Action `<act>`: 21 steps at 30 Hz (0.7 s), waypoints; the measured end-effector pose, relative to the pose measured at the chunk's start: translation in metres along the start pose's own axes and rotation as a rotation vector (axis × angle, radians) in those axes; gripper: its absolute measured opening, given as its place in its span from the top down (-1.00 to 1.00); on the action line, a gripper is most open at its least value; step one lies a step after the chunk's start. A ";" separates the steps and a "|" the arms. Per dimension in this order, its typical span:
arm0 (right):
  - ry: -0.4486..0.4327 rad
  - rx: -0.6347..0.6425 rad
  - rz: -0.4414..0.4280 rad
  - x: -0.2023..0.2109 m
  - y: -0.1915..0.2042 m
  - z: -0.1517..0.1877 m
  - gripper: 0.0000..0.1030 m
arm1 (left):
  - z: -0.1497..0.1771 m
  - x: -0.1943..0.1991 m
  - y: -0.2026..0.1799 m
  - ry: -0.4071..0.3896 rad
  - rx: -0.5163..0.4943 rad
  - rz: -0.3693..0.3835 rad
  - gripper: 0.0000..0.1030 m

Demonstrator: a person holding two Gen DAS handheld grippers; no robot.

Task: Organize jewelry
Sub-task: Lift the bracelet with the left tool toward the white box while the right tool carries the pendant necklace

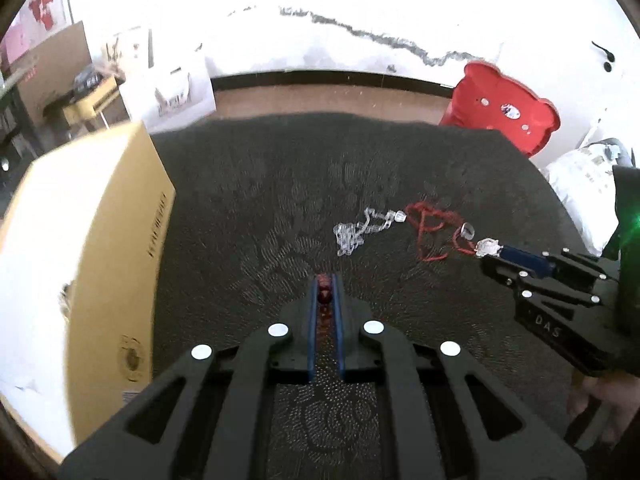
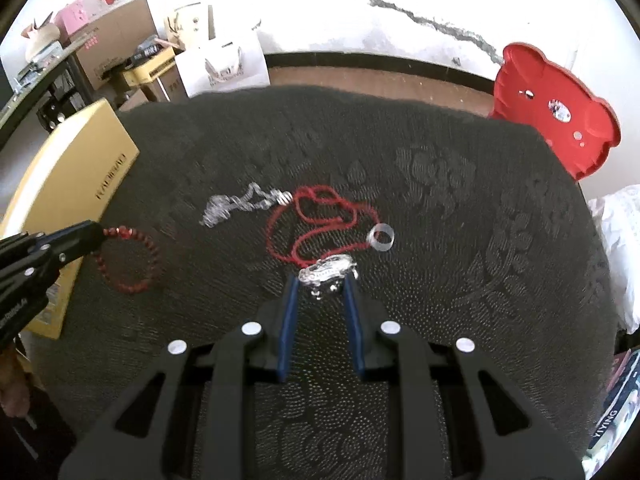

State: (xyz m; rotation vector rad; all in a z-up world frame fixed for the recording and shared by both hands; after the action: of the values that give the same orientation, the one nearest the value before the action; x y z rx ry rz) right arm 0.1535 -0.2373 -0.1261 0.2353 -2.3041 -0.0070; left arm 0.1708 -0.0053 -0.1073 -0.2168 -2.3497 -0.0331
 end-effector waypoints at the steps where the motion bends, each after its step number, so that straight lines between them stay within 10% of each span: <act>1: -0.011 0.003 0.003 0.006 0.001 -0.004 0.55 | -0.003 0.005 0.000 -0.006 -0.004 -0.009 0.86; 21: -0.090 0.064 -0.054 0.139 0.071 -0.099 0.84 | -0.068 0.137 0.072 -0.058 0.018 -0.102 0.86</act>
State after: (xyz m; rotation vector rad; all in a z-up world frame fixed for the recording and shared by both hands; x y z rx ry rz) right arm 0.1221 -0.1849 0.0478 0.3358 -2.3894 0.0292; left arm 0.1352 0.0794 0.0345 -0.0897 -2.4158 -0.0557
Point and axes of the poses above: each gripper's, at about its wrist camera, not at the fingertips, and x roughly against the way its jaws point, y to its left, z to its underside, the point moved 4 cm from there along -x, roughly the way its jaws point, and after that the axes turned 10 degrees about -y, right-handed, at the moved point
